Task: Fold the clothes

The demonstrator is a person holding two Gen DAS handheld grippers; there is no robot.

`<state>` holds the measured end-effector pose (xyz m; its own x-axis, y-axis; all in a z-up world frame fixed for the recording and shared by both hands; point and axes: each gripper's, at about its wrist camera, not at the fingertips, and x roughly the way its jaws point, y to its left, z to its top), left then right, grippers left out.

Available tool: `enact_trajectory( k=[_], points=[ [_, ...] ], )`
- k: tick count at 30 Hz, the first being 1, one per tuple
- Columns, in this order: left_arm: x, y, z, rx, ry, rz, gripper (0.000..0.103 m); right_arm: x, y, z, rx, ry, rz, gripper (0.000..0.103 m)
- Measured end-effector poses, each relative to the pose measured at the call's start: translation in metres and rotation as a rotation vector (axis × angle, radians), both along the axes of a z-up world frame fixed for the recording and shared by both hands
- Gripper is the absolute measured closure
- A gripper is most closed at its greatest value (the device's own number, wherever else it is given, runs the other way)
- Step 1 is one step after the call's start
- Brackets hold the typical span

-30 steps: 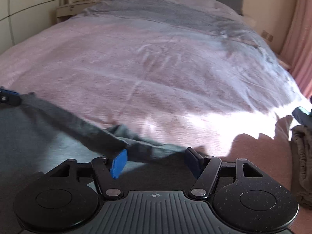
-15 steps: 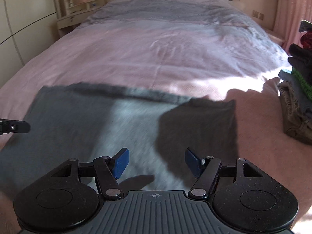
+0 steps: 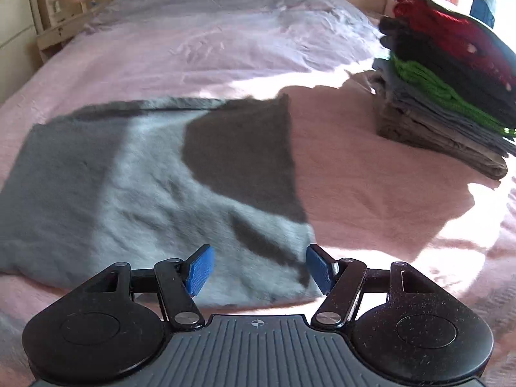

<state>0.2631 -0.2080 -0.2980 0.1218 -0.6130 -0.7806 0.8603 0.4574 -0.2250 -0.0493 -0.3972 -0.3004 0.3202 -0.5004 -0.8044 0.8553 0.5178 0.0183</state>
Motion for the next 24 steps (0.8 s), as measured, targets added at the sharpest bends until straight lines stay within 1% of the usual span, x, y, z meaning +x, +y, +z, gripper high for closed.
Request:
enact_trajectory(
  k=[1, 3, 4, 5, 7, 8, 9, 11, 13, 16, 19, 21, 23, 24],
  points=[
    [-0.009, -0.012, -0.002, -0.016, 0.025, -0.023, 0.088, 0.015, 0.004, -0.003, 0.011, -0.021, 0.03, 0.036],
    [-0.033, -0.036, -0.012, -0.039, 0.054, -0.077, 0.087, 0.042, 0.012, -0.014, 0.034, -0.019, 0.091, 0.036],
    [-0.046, -0.048, -0.018, -0.034, 0.064, -0.118, 0.085, 0.053, 0.016, -0.021, 0.039, -0.001, 0.123, 0.036],
    [-0.058, -0.057, -0.025, -0.026, 0.056, -0.155, 0.082, 0.06, 0.021, -0.027, 0.031, 0.018, 0.154, 0.036],
    [-0.08, -0.061, -0.039, 0.022, -0.032, -0.194, 0.082, 0.059, 0.029, -0.046, 0.005, 0.088, 0.188, 0.034],
    [-0.087, -0.056, -0.043, 0.027, -0.065, -0.198, 0.082, 0.053, 0.031, -0.055, -0.001, 0.115, 0.193, 0.026],
    [-0.091, -0.048, -0.046, 0.02, -0.085, -0.195, 0.082, 0.04, 0.032, -0.059, -0.004, 0.111, 0.188, 0.017],
    [-0.093, -0.026, -0.049, 0.027, -0.092, -0.167, 0.081, 0.009, 0.033, -0.066, 0.004, 0.123, 0.166, 0.016],
    [-0.091, -0.002, -0.049, 0.073, -0.095, -0.127, 0.078, -0.021, 0.034, -0.069, 0.039, 0.135, 0.133, 0.016],
    [-0.087, 0.031, -0.039, 0.144, -0.081, -0.039, 0.078, -0.061, 0.037, -0.061, 0.111, 0.119, 0.051, 0.016],
    [-0.088, 0.058, -0.02, 0.236, -0.031, 0.062, 0.074, -0.092, 0.05, -0.044, 0.221, 0.135, -0.034, 0.016],
    [-0.101, 0.073, -0.004, 0.305, -0.005, 0.103, 0.07, -0.105, 0.063, -0.029, 0.282, 0.144, -0.066, 0.016],
    [-0.12, 0.087, 0.014, 0.35, 0.028, 0.128, 0.067, -0.116, 0.08, -0.009, 0.341, 0.116, -0.079, 0.016],
    [-0.13, 0.093, 0.023, 0.365, 0.04, 0.136, 0.063, -0.12, 0.089, 0.002, 0.367, 0.094, -0.081, 0.016]
  ],
)
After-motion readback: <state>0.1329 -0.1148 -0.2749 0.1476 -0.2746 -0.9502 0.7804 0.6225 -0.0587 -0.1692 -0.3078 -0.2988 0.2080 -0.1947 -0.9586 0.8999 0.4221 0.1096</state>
